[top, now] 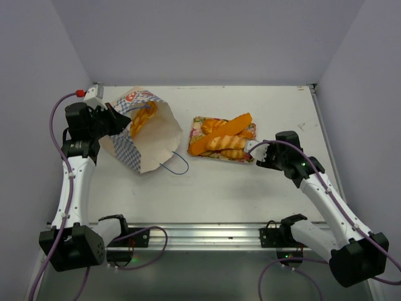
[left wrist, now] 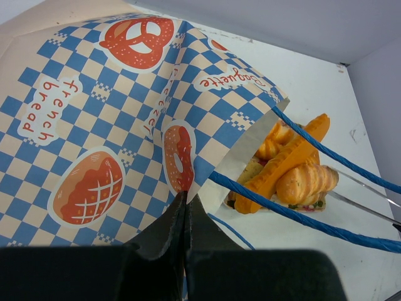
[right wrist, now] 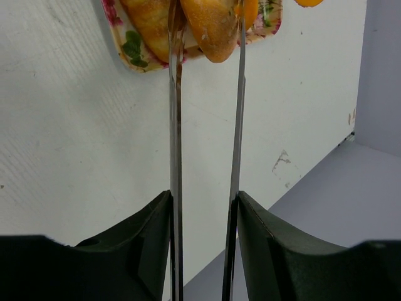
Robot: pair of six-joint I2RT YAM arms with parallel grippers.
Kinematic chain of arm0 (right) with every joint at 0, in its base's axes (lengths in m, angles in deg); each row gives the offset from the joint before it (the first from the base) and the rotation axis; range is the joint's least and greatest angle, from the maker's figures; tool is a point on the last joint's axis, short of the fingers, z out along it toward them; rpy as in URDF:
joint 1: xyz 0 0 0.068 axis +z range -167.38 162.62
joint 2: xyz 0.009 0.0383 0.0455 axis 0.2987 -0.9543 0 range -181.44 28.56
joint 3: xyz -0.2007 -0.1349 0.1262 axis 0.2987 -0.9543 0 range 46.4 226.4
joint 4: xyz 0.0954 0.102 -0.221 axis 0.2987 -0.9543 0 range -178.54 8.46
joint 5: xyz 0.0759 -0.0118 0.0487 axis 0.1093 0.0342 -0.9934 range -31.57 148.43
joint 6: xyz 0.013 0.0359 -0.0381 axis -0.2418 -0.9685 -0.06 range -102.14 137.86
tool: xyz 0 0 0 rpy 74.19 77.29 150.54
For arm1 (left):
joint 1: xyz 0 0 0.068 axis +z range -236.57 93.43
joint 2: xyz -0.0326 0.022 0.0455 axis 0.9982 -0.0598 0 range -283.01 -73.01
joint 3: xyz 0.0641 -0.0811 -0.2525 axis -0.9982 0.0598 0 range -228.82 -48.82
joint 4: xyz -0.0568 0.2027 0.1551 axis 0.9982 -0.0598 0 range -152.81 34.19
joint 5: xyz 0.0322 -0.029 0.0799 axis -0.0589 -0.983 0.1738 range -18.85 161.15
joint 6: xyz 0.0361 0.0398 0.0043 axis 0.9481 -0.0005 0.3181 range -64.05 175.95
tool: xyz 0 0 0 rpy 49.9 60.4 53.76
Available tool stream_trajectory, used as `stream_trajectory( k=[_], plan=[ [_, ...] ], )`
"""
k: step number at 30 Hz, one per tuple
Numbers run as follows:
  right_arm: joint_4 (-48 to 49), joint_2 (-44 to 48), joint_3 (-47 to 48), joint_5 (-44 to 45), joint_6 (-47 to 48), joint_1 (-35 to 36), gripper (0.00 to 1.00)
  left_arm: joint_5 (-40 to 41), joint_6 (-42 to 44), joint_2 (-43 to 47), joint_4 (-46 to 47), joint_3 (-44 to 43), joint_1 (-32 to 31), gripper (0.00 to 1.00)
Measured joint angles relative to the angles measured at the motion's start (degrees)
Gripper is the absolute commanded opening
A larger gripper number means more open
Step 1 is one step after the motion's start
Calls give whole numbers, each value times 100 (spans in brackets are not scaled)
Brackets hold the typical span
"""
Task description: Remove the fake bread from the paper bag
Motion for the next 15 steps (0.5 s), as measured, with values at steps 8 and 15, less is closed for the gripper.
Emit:
stream_trajectory(
  k=[8,15],
  plan=[
    [-249,63,149,2,-2,0,48,-2,-2,0,2,0,0,0],
    [-369,101,219,7,2,0,48,-7,-2,0,2,0,0,0]
  ],
)
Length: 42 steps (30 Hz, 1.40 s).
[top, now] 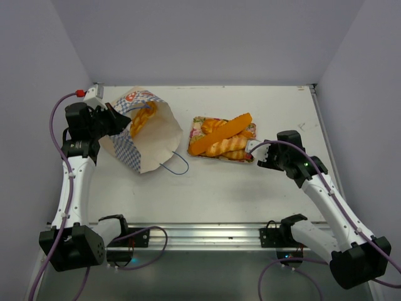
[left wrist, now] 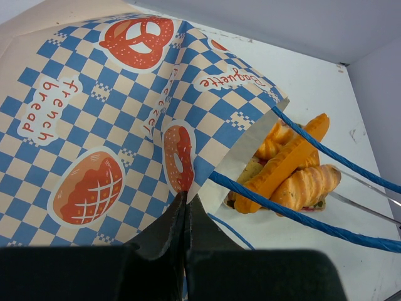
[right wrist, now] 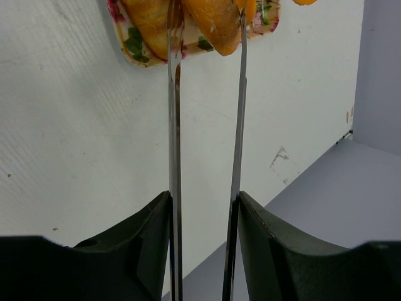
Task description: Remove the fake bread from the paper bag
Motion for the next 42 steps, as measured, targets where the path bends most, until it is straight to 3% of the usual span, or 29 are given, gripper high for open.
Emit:
stream_trajectory(
  k=[42],
  plan=[
    [-26,4,52,197,153,-378,47,-26,-2,-35,15,-2,0,0]
  ],
)
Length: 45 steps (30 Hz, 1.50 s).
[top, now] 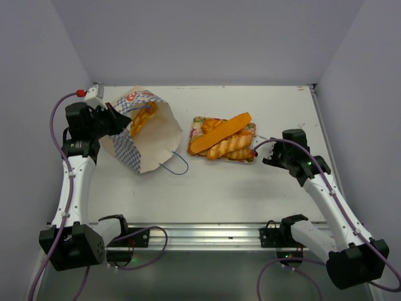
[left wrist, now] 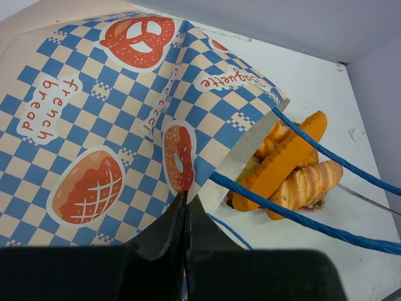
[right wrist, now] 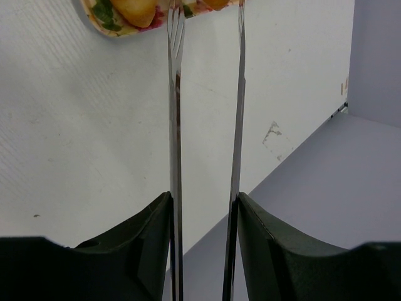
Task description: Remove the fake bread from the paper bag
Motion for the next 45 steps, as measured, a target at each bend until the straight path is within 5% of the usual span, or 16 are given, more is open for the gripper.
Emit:
stream_trajectory(
  k=[15,29,32,38,45],
  plan=[
    [-208,129,208,98,149,-492,46,-37,0,-42,4,-11,0,0],
    [-1189,-457,2413,-1058,57,-404,43,-81,7,-127,-33,-109,0,0],
    [-1360,-605,2686,-1303,-9,63,43,-81,7,-166,-52,-212,0,0],
    [-1475,-1080,3080,-1364,-142,2223,43,-81,28,-214,-181,-363,0,0],
    [-1152,-2192,3705,-424,-129,4151,43,-87,55,-275,-310,-439,0,0]
  ],
)
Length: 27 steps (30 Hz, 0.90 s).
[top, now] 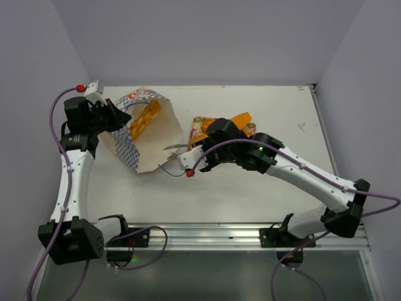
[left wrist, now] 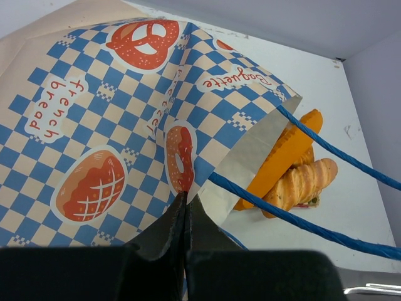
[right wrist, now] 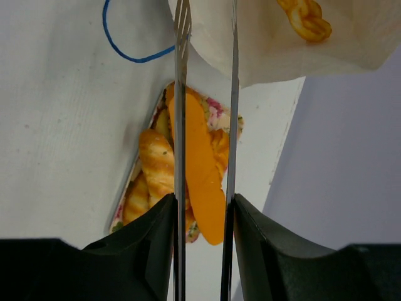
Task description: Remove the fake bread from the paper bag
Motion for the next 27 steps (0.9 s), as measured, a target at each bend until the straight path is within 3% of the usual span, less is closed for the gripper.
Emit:
stream_trajectory(
  k=[5,11,19,27],
  plan=[
    [772,-1104,293,1086,262,699,43,-33,17,-48,-66,-90,0,0],
    [1770,-2341,741,2179,767,835,43,-68,111,-76,-170,-170,0,0],
    [2988,-2973,970,2994,1445,846,44,-131,149,-81,-177,-177,0,0],
    [3353,-3456,1191,3233,1784,844,45,-177,146,-81,-177,-179,0,0]
  ],
)
